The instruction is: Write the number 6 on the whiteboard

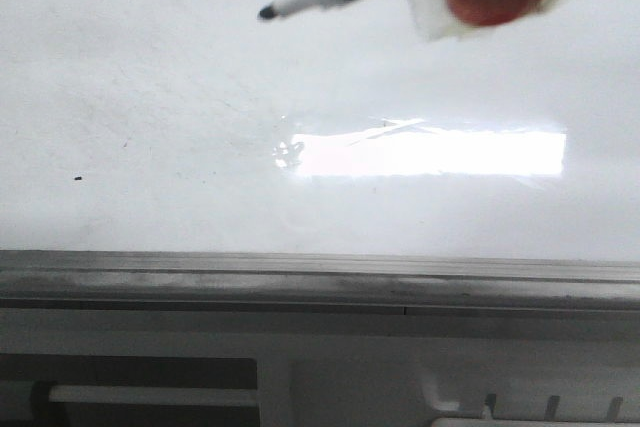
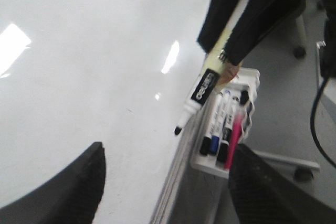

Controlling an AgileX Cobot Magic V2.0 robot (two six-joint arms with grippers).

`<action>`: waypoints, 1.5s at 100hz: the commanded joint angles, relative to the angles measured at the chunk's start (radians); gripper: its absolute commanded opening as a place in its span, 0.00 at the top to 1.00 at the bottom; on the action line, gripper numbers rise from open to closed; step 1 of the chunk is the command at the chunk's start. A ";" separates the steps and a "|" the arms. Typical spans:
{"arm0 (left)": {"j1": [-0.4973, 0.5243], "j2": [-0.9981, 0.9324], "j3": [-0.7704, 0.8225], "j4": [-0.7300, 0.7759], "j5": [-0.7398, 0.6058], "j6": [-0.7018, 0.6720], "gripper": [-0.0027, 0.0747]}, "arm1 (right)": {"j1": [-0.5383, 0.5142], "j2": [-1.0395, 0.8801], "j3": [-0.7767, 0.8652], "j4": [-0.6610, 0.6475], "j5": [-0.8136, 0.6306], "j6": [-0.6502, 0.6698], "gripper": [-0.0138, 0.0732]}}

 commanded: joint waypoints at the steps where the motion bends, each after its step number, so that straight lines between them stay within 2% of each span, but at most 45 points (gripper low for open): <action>1: 0.044 -0.128 0.031 -0.030 -0.095 -0.104 0.47 | -0.017 -0.041 -0.005 0.018 -0.135 0.011 0.91; 9: 0.092 -0.234 0.113 -0.030 -0.158 -0.174 0.56 | -0.043 -0.035 -0.003 0.018 -0.231 0.011 0.91; 15: 0.119 -0.305 0.170 -0.034 -0.204 -0.218 0.67 | -0.073 -0.015 -0.013 0.018 -0.248 0.011 0.91; 20: 0.139 -0.351 0.217 -0.056 -0.230 -0.230 0.78 | -0.100 0.007 -0.028 0.025 -0.214 0.011 0.91; 29: 0.159 -0.410 0.282 -0.113 -0.250 -0.230 0.99 | -0.155 0.055 -0.075 0.040 -0.069 0.020 0.91; 39: 0.162 -0.436 0.318 -0.142 -0.245 -0.230 0.99 | -0.206 0.090 -0.160 0.000 0.151 0.090 0.91; 44: 0.162 -0.437 0.323 -0.163 -0.241 -0.230 0.99 | -0.222 0.099 -0.219 -0.075 0.290 0.167 0.91; 54: 0.162 -0.437 0.323 -0.176 -0.246 -0.230 0.99 | -0.228 0.100 -0.346 -0.312 0.489 0.336 0.91; 61: 0.162 -0.437 0.323 -0.176 -0.247 -0.230 0.99 | -0.228 0.100 -0.417 -0.429 0.570 0.415 0.91; 69: 0.162 -0.435 0.323 -0.175 -0.251 -0.228 0.99 | -0.228 0.098 -0.468 -0.501 0.606 0.473 0.91; 92: 0.162 -0.435 0.323 -0.175 -0.251 -0.228 0.99 | -0.228 0.098 -0.468 -0.544 0.549 0.525 0.90; 114: 0.162 -0.435 0.323 -0.178 -0.251 -0.228 0.99 | -0.228 0.026 -0.317 -0.582 0.275 0.530 0.89; 138: 0.162 -0.435 0.323 -0.178 -0.249 -0.228 0.99 | -0.228 -0.181 -0.125 -0.582 0.082 0.576 0.89; 150: 0.162 -0.435 0.323 -0.176 -0.251 -0.228 0.99 | -0.228 -0.202 -0.072 -0.582 0.009 0.576 0.89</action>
